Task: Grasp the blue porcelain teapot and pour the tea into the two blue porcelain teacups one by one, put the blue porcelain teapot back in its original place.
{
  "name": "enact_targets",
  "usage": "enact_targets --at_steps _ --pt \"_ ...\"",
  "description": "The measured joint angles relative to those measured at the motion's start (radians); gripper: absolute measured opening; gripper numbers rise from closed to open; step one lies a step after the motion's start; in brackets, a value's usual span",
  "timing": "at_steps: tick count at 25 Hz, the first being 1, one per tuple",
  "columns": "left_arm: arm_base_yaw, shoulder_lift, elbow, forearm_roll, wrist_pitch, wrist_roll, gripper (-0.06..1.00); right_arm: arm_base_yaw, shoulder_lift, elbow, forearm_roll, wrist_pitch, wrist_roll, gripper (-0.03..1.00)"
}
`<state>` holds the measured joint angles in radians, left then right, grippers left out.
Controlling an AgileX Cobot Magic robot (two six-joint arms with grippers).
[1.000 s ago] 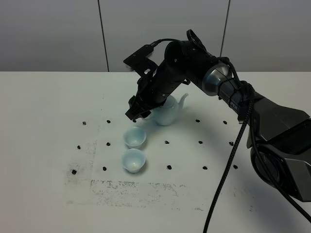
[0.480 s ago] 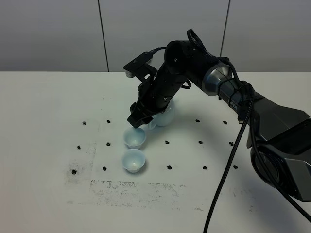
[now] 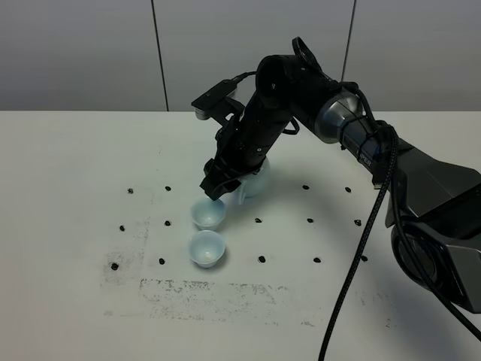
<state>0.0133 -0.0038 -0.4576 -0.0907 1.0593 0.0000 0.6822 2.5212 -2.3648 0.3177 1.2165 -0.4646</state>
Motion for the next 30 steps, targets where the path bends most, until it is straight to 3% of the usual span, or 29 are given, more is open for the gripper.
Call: enact_targets --at_steps 16,30 --pt "0.0 0.0 0.0 0.0 0.0 0.0 0.29 0.013 -0.031 0.0 -0.047 0.004 0.002 0.49" --pt "0.0 0.0 0.0 0.0 0.0 0.0 0.29 0.08 -0.102 0.0 -0.073 -0.046 0.103 0.49"
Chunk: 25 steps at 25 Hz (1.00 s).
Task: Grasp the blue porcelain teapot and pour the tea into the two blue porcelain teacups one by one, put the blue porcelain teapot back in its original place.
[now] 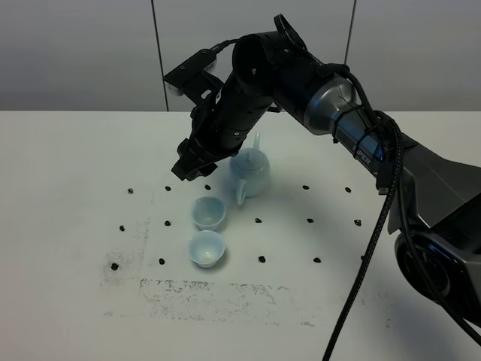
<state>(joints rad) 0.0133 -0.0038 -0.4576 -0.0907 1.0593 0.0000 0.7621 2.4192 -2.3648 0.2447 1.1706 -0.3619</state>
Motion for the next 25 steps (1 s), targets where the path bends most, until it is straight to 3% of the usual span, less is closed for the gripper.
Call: enact_targets --at_steps 5,17,25 --pt "0.0 0.0 0.0 0.0 0.0 0.0 0.29 0.005 -0.043 0.061 -0.007 -0.08 0.013 0.49" --pt "0.0 0.0 0.0 0.0 0.0 0.0 0.29 0.042 -0.318 0.622 -0.007 -0.604 0.068 0.49" --pt "0.0 0.0 0.0 0.0 0.0 0.0 0.29 0.066 -0.289 0.696 0.006 -0.693 0.128 0.49"
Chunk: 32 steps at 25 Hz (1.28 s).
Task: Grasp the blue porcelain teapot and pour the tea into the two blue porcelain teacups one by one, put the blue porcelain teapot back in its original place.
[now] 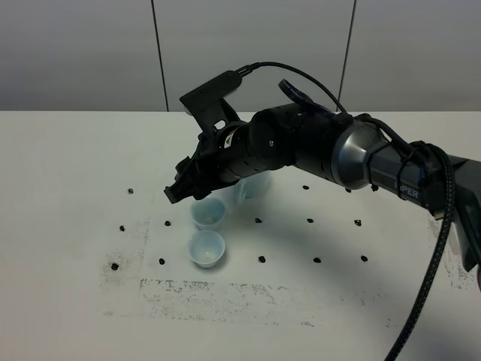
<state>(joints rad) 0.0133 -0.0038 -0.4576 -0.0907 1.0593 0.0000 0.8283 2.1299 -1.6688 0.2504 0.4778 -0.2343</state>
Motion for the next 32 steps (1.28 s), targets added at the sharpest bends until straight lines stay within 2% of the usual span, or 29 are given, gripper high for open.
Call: enact_targets --at_steps 14,32 --pt "0.0 0.0 0.0 0.0 0.0 0.0 0.29 -0.027 0.064 0.012 -0.007 0.005 0.036 0.49" --pt "0.0 0.0 0.0 0.0 0.0 0.0 0.29 -0.075 0.064 0.012 -0.053 0.122 0.081 0.49"
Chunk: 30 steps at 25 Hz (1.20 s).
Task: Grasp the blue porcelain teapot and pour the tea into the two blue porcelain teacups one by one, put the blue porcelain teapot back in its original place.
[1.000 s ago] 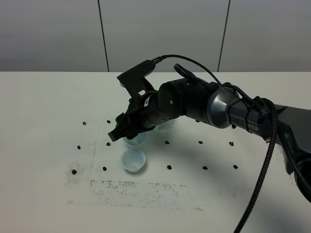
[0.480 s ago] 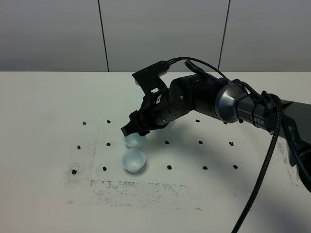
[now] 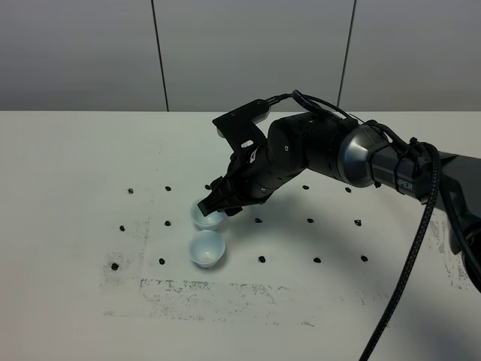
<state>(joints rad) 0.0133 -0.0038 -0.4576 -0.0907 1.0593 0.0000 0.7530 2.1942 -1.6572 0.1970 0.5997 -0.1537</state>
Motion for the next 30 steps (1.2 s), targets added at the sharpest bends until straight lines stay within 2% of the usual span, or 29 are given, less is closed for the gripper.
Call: enact_targets --at_steps 30 --pt "0.0 0.0 0.0 0.0 0.0 0.0 0.29 -0.001 0.0 0.0 -0.215 0.083 0.117 0.49"
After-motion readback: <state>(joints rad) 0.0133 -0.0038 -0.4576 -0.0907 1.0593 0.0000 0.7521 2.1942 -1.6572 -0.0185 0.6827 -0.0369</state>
